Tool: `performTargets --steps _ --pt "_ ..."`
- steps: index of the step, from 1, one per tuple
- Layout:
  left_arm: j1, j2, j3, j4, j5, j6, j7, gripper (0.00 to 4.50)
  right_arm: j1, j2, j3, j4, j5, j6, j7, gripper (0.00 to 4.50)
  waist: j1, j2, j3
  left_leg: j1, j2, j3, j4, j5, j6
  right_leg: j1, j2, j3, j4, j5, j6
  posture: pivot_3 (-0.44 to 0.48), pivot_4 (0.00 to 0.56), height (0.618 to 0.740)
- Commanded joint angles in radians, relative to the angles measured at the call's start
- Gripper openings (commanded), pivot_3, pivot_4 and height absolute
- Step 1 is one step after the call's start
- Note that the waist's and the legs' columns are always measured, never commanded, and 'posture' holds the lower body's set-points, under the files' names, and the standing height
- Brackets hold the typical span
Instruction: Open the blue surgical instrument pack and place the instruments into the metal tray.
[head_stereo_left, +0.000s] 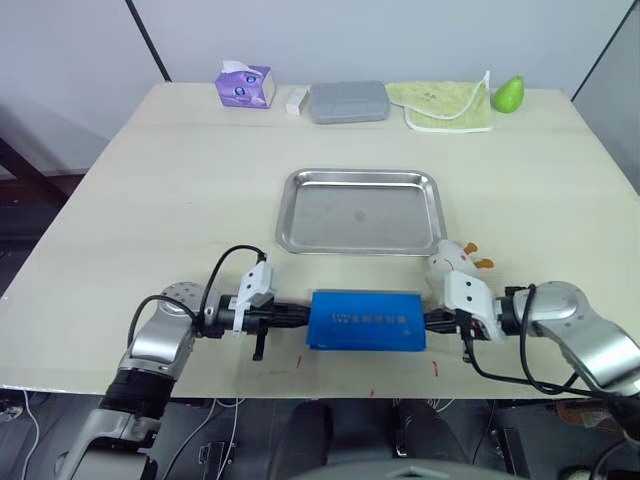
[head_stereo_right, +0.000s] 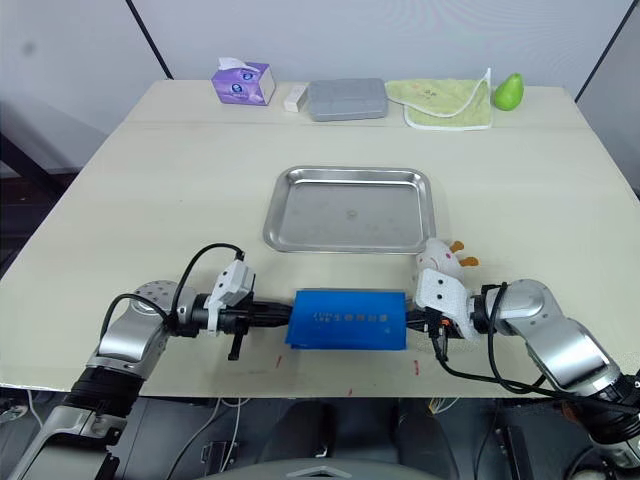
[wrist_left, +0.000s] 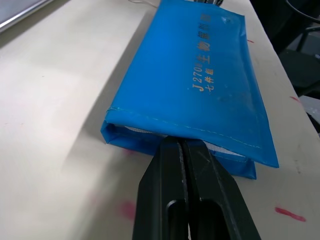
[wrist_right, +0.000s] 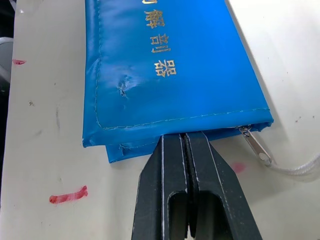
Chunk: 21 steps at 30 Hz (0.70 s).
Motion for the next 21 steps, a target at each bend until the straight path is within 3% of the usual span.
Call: performTargets --steps 1,7,15,21 --pt "0.014 -0.025 -0.043 -0.055 0.004 -0.017 -0.002 0.08 0.013 -0.01 -0.031 -0.054 0.024 0.001 -0.004 0.0 0.001 0.0 0.0 0.0 0.0 0.0 0.0 0.0 0.0 0.0 0.0 0.0 0.0 0.0 0.0 0.0 0.15 0.74" --pt "0.135 -0.055 -0.083 -0.226 0.038 -0.002 0.106 0.08 0.033 -0.021 -0.046 -0.054 0.015 -0.003 -0.017 0.0 0.004 0.0 0.0 0.0 0.001 -0.001 0.0 0.0 0.001 0.001 -0.001 0.0 0.0 0.0 0.0 0.0 0.15 0.74" --pt "0.064 -0.085 -0.082 -0.112 0.084 -0.044 0.139 0.08 0.041 -0.031 -0.052 -0.057 0.013 0.008 -0.015 0.0 0.025 0.001 0.0 0.0 -0.001 -0.002 0.003 0.0 0.001 0.002 -0.001 -0.002 0.0 0.0 0.0 0.0 0.15 0.74" --pt "-0.104 -0.083 -0.049 0.177 0.09 -0.143 0.061 0.08 0.052 -0.032 -0.053 -0.066 0.012 0.016 -0.015 0.0 0.028 0.003 -0.002 0.001 -0.002 -0.004 0.007 0.0 0.001 0.007 0.0 -0.008 0.0 0.0 0.0 0.0 0.15 0.74"
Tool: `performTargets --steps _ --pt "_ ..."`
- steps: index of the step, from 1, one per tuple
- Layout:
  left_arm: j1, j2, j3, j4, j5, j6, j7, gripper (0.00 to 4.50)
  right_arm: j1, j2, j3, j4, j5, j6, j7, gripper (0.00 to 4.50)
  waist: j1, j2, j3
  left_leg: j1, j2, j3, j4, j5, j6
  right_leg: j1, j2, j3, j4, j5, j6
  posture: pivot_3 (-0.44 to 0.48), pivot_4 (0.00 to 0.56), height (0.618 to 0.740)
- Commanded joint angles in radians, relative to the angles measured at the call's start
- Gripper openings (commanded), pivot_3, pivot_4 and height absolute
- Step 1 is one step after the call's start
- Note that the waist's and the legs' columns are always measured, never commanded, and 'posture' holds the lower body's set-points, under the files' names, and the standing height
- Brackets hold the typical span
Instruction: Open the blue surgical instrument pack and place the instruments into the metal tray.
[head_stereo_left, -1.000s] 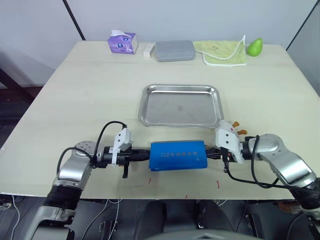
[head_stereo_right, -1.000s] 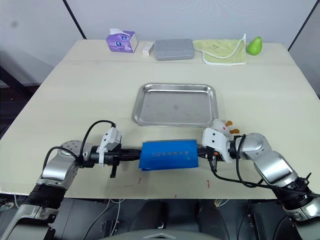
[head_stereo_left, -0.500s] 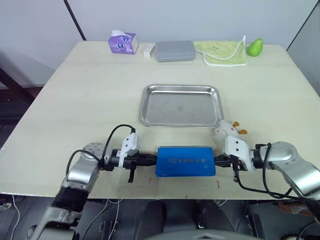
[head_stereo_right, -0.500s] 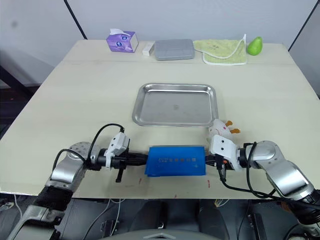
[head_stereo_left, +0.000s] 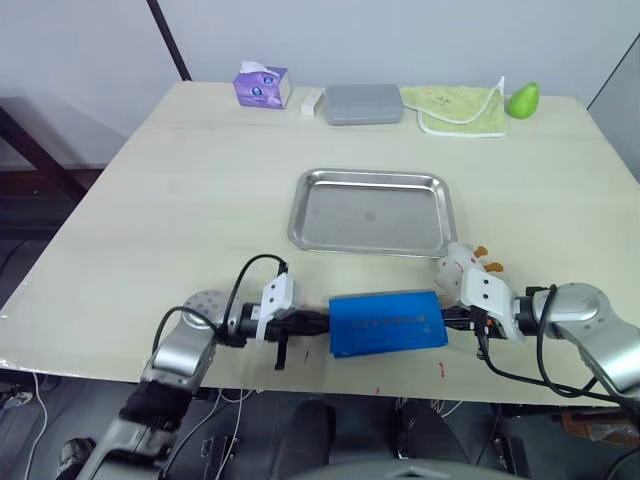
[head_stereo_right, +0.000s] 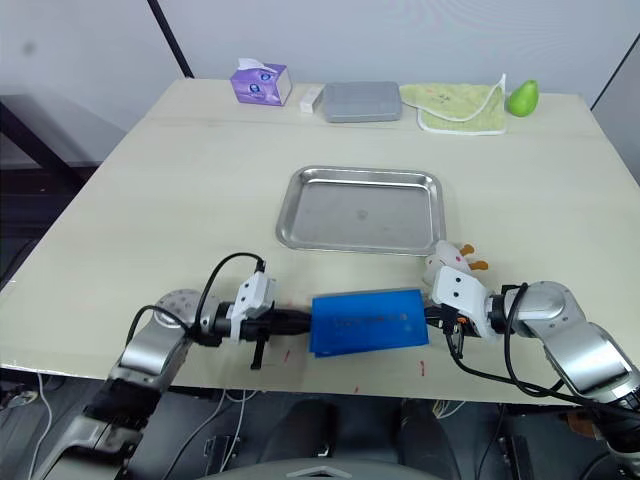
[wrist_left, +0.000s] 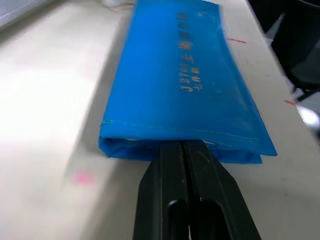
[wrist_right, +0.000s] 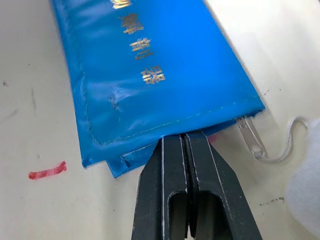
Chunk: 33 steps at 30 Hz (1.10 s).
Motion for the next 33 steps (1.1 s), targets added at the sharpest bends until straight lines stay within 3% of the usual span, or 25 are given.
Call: performTargets --steps 1,13,20,21,24,27,30,32,33 --pt "-0.064 -0.003 0.002 0.148 0.032 -0.068 -0.015 0.08 0.006 0.008 0.006 -0.053 0.027 -0.004 0.007 0.0 -0.005 0.001 0.0 0.0 0.0 0.0 0.0 0.0 0.0 0.0 0.0 0.0 0.0 0.0 0.0 0.0 0.15 0.74" --pt "0.048 0.003 -0.014 -0.004 0.004 -0.061 0.006 0.08 0.007 0.01 0.003 -0.028 0.016 -0.016 -0.006 0.0 -0.009 0.001 0.0 0.0 0.001 -0.003 0.0 -0.001 0.001 0.0 0.0 0.001 0.0 0.0 0.0 0.0 0.15 0.74" --pt "0.042 0.033 0.052 -0.007 -0.044 -0.028 0.003 0.08 0.007 0.013 -0.04 -0.028 0.059 0.009 -0.004 0.0 -0.01 0.001 0.0 0.0 0.001 -0.003 0.0 -0.001 0.002 0.0 0.0 0.001 0.0 0.0 0.0 0.0 0.15 0.74" --pt "0.047 0.047 0.068 -0.013 -0.065 -0.009 -0.006 0.02 0.007 0.013 -0.059 -0.028 0.075 0.018 -0.006 0.24 -0.012 0.001 0.0 0.0 0.001 -0.003 0.0 -0.001 0.001 0.0 0.001 0.001 0.0 0.0 0.0 0.0 0.15 0.74" --pt "0.057 0.083 0.108 -0.021 -0.099 0.018 -0.016 0.84 0.028 -0.008 -0.105 -0.032 0.107 0.026 0.0 1.42 -0.018 0.001 0.0 0.0 0.002 -0.004 0.0 -0.001 0.002 -0.001 0.001 0.001 0.0 0.0 0.0 0.0 0.15 0.74" --pt "0.075 0.129 0.146 -0.014 -0.113 0.023 -0.025 2.09 0.076 -0.032 -0.17 -0.038 0.137 0.016 0.008 2.65 -0.018 0.001 0.0 -0.001 0.002 -0.004 0.0 -0.001 0.002 -0.001 0.001 0.001 0.0 0.0 -0.001 0.0 0.15 0.74" --pt "0.103 0.163 0.188 -0.023 -0.143 0.038 -0.043 3.65 0.131 -0.052 -0.242 -0.051 0.181 0.009 0.024 4.25 -0.018 0.001 0.0 -0.001 0.002 -0.004 0.0 -0.001 0.002 -0.001 0.0 0.001 -0.001 0.0 0.0 0.0 0.15 0.74" --pt "0.131 0.183 0.229 -0.046 -0.184 0.063 -0.06 4.4 0.181 -0.063 -0.296 -0.059 0.21 -0.013 0.045 4.5 -0.018 0.001 0.001 -0.001 0.003 -0.004 0.0 -0.001 0.002 -0.001 0.0 0.001 -0.001 0.0 0.0 0.0 0.15 0.74" --pt "0.156 0.198 0.259 -0.064 -0.211 0.08 -0.069 4.4 0.223 -0.067 -0.339 -0.067 0.23 -0.029 0.066 4.5 -0.018 0.001 0.001 -0.001 0.003 -0.004 0.0 -0.001 0.002 -0.001 0.0 0.001 -0.001 0.0 0.0 0.0 0.15 0.74"
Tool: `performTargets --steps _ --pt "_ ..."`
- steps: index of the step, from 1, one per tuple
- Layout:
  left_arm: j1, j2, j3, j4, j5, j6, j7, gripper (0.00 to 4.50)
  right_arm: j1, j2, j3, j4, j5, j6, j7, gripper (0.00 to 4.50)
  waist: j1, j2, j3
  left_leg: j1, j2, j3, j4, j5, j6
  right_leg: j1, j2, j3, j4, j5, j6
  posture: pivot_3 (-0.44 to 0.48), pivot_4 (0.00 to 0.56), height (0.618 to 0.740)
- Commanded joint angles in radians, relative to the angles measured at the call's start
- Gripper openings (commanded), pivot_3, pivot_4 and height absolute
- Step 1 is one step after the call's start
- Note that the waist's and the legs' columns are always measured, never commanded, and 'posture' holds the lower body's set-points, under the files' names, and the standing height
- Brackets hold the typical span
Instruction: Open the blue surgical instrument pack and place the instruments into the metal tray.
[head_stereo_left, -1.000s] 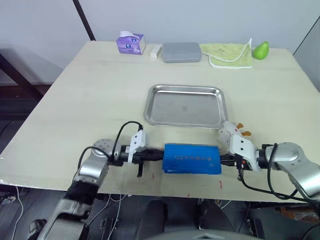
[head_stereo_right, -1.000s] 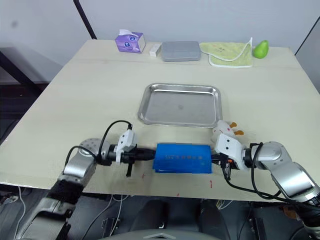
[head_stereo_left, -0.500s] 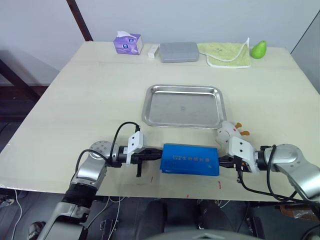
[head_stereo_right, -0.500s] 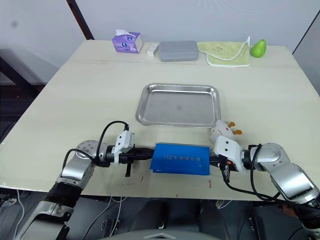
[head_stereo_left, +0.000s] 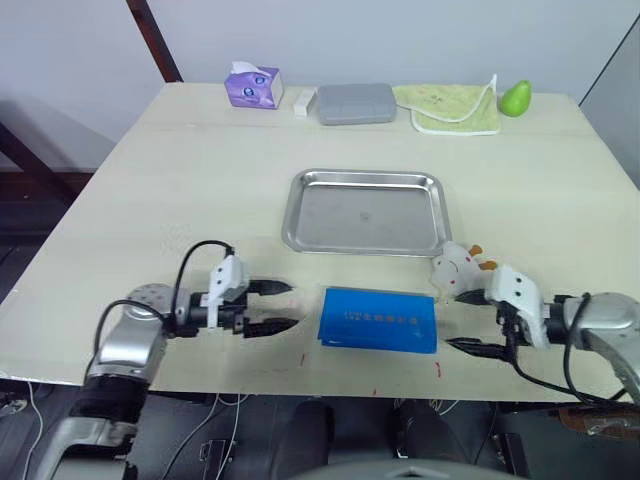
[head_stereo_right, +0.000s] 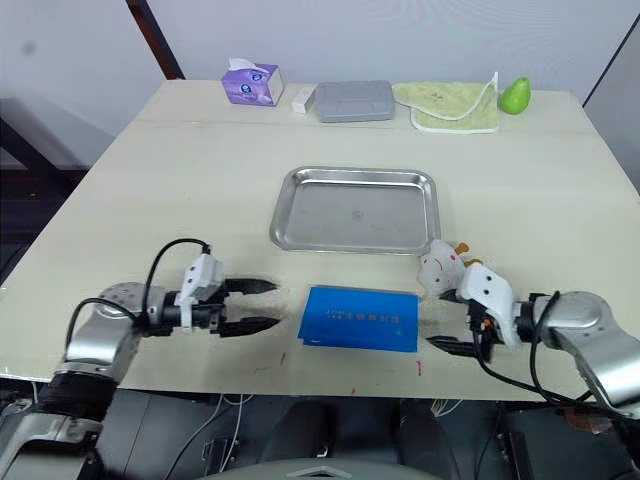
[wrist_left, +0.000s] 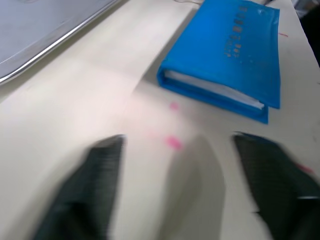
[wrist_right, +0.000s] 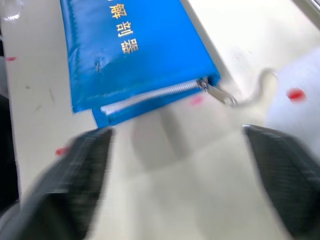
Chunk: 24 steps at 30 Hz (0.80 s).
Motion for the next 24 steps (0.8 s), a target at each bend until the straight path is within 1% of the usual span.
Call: performTargets --steps 1,4,7,10,13,16,17,18,20,22,24 --pt "0.067 0.05 0.112 -0.075 -0.108 0.054 -0.039 4.4 0.111 -0.021 -0.158 -0.057 0.082 -0.064 0.065 4.5 0.0 0.0 0.0 0.0 0.0 0.0 0.0 0.0 0.0 0.0 0.0 0.0 0.0 0.0 0.0 0.0 0.15 0.74" --pt "0.144 0.089 0.212 -0.122 -0.183 0.117 -0.041 4.4 0.258 -0.003 -0.327 -0.08 0.15 -0.105 0.124 4.5 0.001 0.0 0.001 0.0 0.001 0.0 0.0 0.0 0.0 0.0 0.0 -0.001 -0.001 0.0 0.0 0.0 0.15 0.74" --pt "0.193 0.11 0.277 -0.147 -0.226 0.157 -0.037 4.4 0.342 0.01 -0.441 -0.096 0.189 -0.117 0.133 4.5 0.0 -0.001 0.001 0.0 0.002 0.0 -0.001 -0.001 0.001 0.0 0.0 0.0 -0.002 0.0 0.0 0.0 0.15 0.74" --pt "0.238 0.127 0.328 -0.162 -0.253 0.184 -0.047 4.4 0.405 0.017 -0.515 -0.121 0.214 -0.119 0.14 4.5 0.0 -0.001 0.001 0.001 0.002 0.001 -0.001 -0.001 0.001 0.001 -0.001 0.001 -0.002 0.0 0.0 0.0 0.15 0.74" --pt "0.259 0.137 0.355 -0.175 -0.273 0.21 -0.049 4.4 0.441 0.026 -0.542 -0.142 0.228 -0.125 0.137 4.5 0.0 -0.001 0.001 0.001 0.002 0.001 -0.001 -0.001 0.001 0.001 0.0 0.0 -0.002 0.0 0.0 0.0 0.15 0.74" --pt "0.277 0.136 0.362 -0.218 -0.281 0.209 -0.061 4.4 0.469 0.057 -0.51 -0.191 0.204 -0.159 0.106 4.5 0.003 -0.001 0.002 0.001 0.002 0.002 -0.001 -0.001 0.001 0.001 0.0 0.0 -0.002 0.0 0.0 0.0 0.15 0.74" --pt "0.284 0.129 0.361 -0.236 -0.272 0.181 -0.066 4.4 0.473 0.064 -0.483 -0.209 0.184 -0.174 0.094 4.5 0.003 -0.001 0.002 0.001 0.002 0.002 -0.001 -0.001 0.001 0.001 0.0 0.0 -0.002 0.0 0.0 0.0 0.15 0.74" --pt "0.285 0.115 0.361 -0.248 -0.258 0.142 -0.064 4.4 0.473 0.07 -0.456 -0.221 0.158 -0.195 0.083 4.5 0.002 -0.001 0.002 0.001 0.002 0.002 -0.001 -0.001 0.001 0.001 0.0 0.001 -0.002 0.0 0.0 0.0 0.15 0.74" --pt "0.296 0.108 0.353 -0.274 -0.251 0.132 -0.054 4.4 0.459 0.089 -0.381 -0.247 0.095 -0.231 0.032 4.5 0.002 -0.001 0.001 0.001 0.002 0.002 -0.001 -0.001 0.001 0.001 0.0 0.001 -0.002 0.0 0.0 0.0 0.15 0.74" --pt "0.293 0.099 0.352 -0.286 -0.281 0.128 -0.085 4.4 0.45 0.093 -0.303 -0.269 0.015 -0.281 0.0 4.5 0.002 -0.001 0.002 0.001 0.002 0.002 -0.001 -0.001 0.001 0.001 0.0 0.001 -0.002 0.0 0.0 0.0 0.15 0.74" --pt "0.291 0.112 0.347 -0.299 -0.286 0.135 -0.1 4.4 0.443 0.094 -0.242 -0.288 -0.03 -0.304 -0.021 4.5 0.004 -0.001 0.002 0.001 0.001 0.003 -0.001 -0.001 0.001 0.0 0.0 0.001 -0.002 -0.001 0.0 0.0 0.15 0.74"
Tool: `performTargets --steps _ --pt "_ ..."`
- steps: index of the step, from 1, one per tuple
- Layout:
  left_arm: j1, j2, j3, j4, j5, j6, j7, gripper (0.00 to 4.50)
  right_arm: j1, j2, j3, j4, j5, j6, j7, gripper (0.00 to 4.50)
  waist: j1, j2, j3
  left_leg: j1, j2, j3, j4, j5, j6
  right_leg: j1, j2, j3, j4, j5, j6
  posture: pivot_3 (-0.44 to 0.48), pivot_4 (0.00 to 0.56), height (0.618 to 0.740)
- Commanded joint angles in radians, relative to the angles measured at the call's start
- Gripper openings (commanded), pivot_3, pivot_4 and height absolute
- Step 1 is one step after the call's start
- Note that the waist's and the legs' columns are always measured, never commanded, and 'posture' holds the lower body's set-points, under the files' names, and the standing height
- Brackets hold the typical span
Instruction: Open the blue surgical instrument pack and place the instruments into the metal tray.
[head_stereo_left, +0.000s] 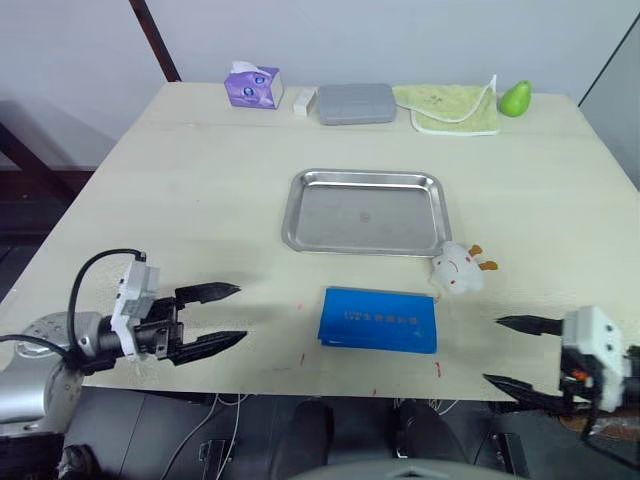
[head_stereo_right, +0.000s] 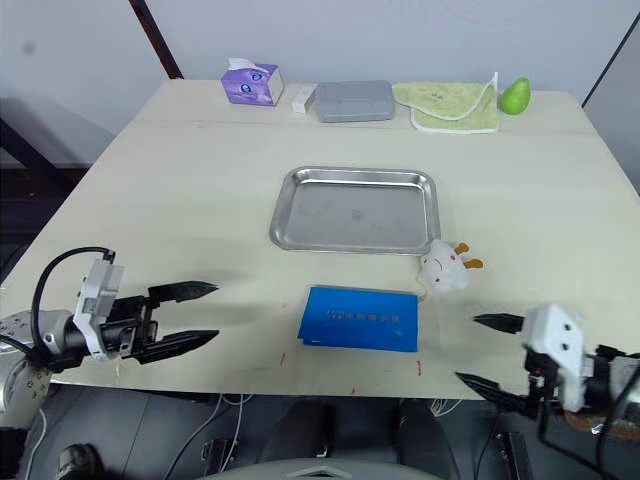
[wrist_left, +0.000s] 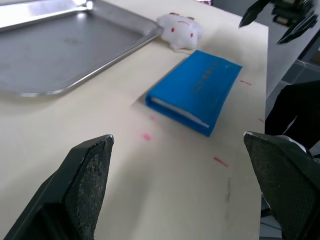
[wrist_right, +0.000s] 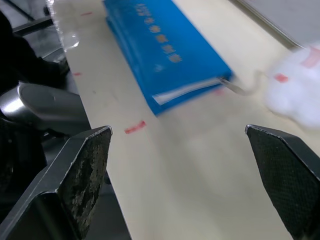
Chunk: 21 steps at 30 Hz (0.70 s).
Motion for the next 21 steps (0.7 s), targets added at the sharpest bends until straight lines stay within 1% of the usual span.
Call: performTargets --steps 1,3,5,6,8,9,11,13,21 --pt "-0.01 0.024 0.005 -0.042 -0.034 0.003 -0.05 4.4 -0.033 0.005 0.108 -0.055 -0.109 -0.078 -0.056 4.5 0.001 0.0 0.0 0.0 0.0 0.0 0.0 0.0 0.0 0.0 0.0 0.0 0.0 0.0 0.0 0.0 0.15 0.74" --pt "-0.017 0.045 -0.021 -0.057 -0.036 0.012 -0.093 4.4 -0.095 0.023 0.215 -0.041 -0.185 -0.101 -0.103 4.5 0.0 -0.002 0.0 0.0 0.0 0.0 0.0 0.0 0.0 0.0 0.0 0.0 0.0 0.0 0.0 0.0 0.15 0.74" --pt "-0.04 0.037 -0.055 -0.073 -0.031 0.011 -0.1 4.4 -0.175 0.047 0.315 0.006 -0.261 -0.134 -0.132 4.5 0.0 0.0 0.001 0.0 0.0 0.001 0.0 0.0 0.0 0.0 0.001 0.0 0.0 0.0 0.0 0.0 0.15 0.74" --pt "-0.056 0.026 -0.071 -0.077 -0.027 0.008 -0.094 4.4 -0.215 0.057 0.353 0.034 -0.304 -0.162 -0.15 4.5 0.0 -0.001 0.001 0.001 0.0 0.001 0.0 0.0 0.0 0.0 0.0 0.0 0.0 0.0 0.0 0.0 0.15 0.74" --pt "-0.079 0.017 -0.101 -0.086 -0.024 0.019 -0.084 4.4 -0.265 0.073 0.4 0.055 -0.309 -0.143 -0.158 4.5 0.003 0.0 0.001 0.0 -0.001 0.002 0.0 0.0 0.0 0.0 0.001 0.0 -0.001 0.0 0.0 0.0 0.15 0.74" --pt "-0.088 0.013 -0.113 -0.089 -0.021 0.02 -0.08 4.4 -0.284 0.079 0.416 0.066 -0.32 -0.145 -0.165 4.5 0.006 0.0 0.001 0.0 -0.001 0.002 0.0 0.0 0.0 0.0 0.001 0.0 -0.001 0.0 0.0 0.0 0.15 0.74" --pt "-0.104 0.003 -0.136 -0.102 -0.022 0.03 -0.063 4.5 -0.309 0.083 0.446 0.082 -0.337 -0.147 -0.173 3.96 0.007 -0.001 0.001 -0.001 -0.001 0.002 0.0 0.0 0.0 0.0 0.001 0.0 -0.001 0.0 0.0 0.0 0.15 0.74" --pt "-0.109 -0.006 -0.149 -0.113 -0.022 0.036 -0.047 4.5 -0.321 0.081 0.47 0.093 -0.358 -0.159 -0.179 3.46 0.008 -0.001 0.001 -0.001 -0.001 0.002 0.0 0.0 0.0 0.0 0.001 0.0 -0.001 0.0 0.0 0.0 0.15 0.74" --pt "-0.105 -0.009 -0.155 -0.115 -0.017 0.032 -0.041 4.5 -0.329 0.068 0.501 0.113 -0.409 -0.207 -0.202 3.46 0.008 -0.001 0.001 -0.001 -0.001 0.002 0.0 0.0 0.0 0.0 0.001 0.0 -0.001 0.0 0.0 0.0 0.15 0.74"
